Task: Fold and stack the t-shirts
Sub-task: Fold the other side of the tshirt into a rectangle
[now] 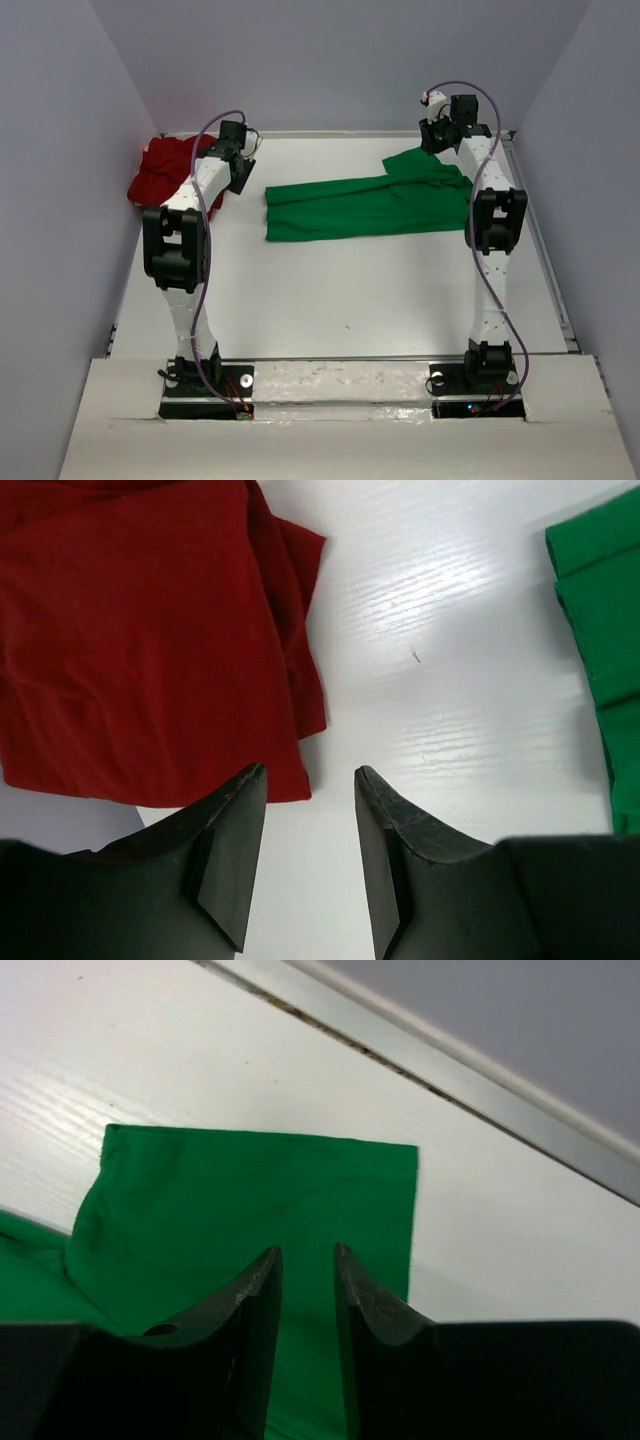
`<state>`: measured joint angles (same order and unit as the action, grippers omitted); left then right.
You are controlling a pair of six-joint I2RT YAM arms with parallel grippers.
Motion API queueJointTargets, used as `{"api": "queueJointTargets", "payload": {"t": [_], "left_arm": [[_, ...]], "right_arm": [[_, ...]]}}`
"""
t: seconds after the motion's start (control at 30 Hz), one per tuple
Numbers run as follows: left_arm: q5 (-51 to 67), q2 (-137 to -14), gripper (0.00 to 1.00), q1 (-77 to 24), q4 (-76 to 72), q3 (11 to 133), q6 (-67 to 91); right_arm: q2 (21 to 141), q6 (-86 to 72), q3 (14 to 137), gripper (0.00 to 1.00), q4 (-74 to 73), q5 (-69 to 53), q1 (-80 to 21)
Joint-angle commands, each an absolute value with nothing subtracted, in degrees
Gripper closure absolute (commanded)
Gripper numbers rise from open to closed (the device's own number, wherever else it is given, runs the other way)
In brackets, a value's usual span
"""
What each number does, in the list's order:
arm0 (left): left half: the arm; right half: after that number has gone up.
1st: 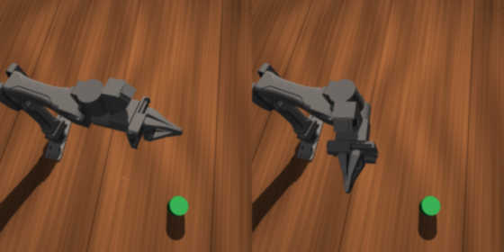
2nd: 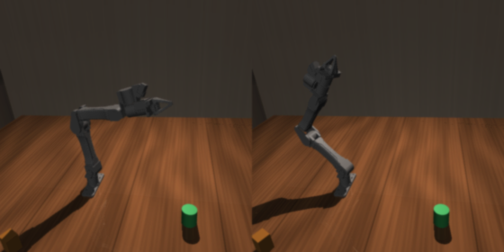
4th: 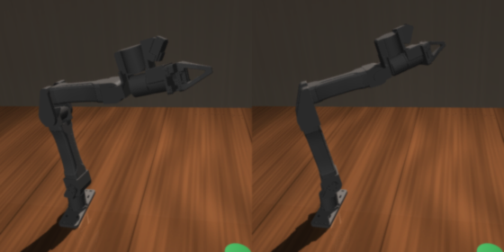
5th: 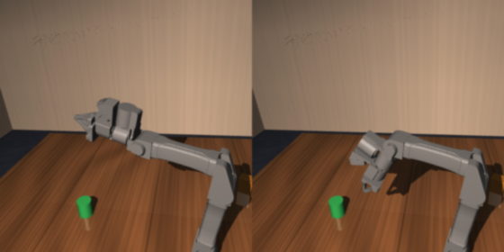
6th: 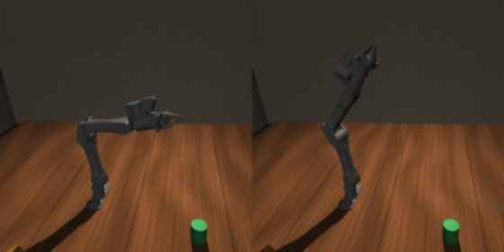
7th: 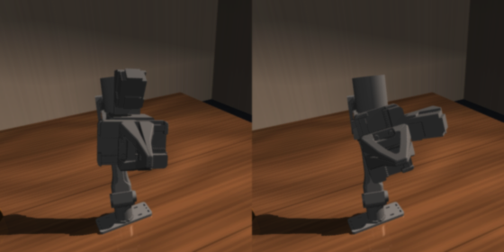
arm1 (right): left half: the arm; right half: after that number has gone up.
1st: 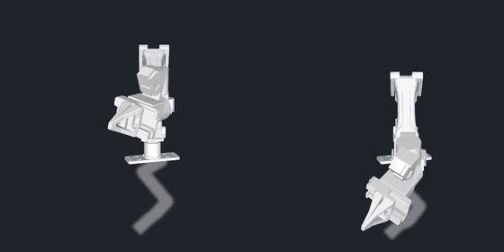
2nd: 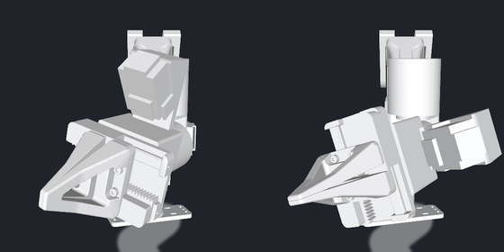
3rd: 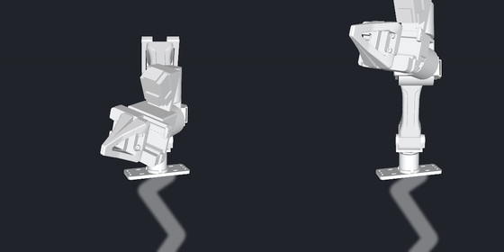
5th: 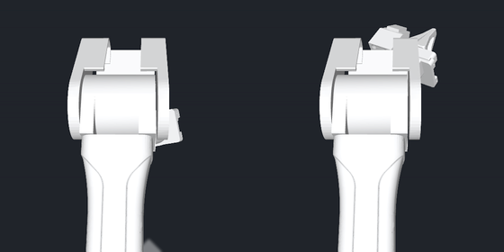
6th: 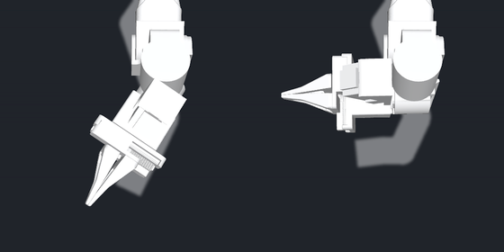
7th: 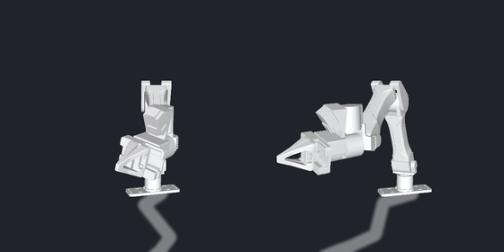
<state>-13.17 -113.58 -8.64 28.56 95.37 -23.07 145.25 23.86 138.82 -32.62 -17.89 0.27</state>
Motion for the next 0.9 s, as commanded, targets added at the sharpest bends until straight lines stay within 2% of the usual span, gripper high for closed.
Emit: {"api": "queueJointTargets", "payload": {"t": [0.0, 0.23, 0.43, 0.87], "left_arm": [[-12.83, -108.81, 0.47, -8.96, 28.12, 93.69, -23.20], [-13.01, -109.60, 0.47, -8.96, 28.30, 93.78, -23.38], [-12.57, -111.44, 0.47, -8.96, 28.30, 94.83, -23.20], [-12.66, -112.41, 0.47, -9.14, 28.39, 94.31, -23.38]], "right_arm": [[145.63, 23.72, 141.86, 0.66, -32.96, -26.09, -0.87], [148.27, 27.24, 143.00, 0.66, -34.45, -26.89, -2.98], [150.64, 28.91, 145.63, 0.61, -34.10, -25.93, -3.52], [153.28, 32.08, 145.46, 0.56, -29.36, -16.62, -4.13]]}}
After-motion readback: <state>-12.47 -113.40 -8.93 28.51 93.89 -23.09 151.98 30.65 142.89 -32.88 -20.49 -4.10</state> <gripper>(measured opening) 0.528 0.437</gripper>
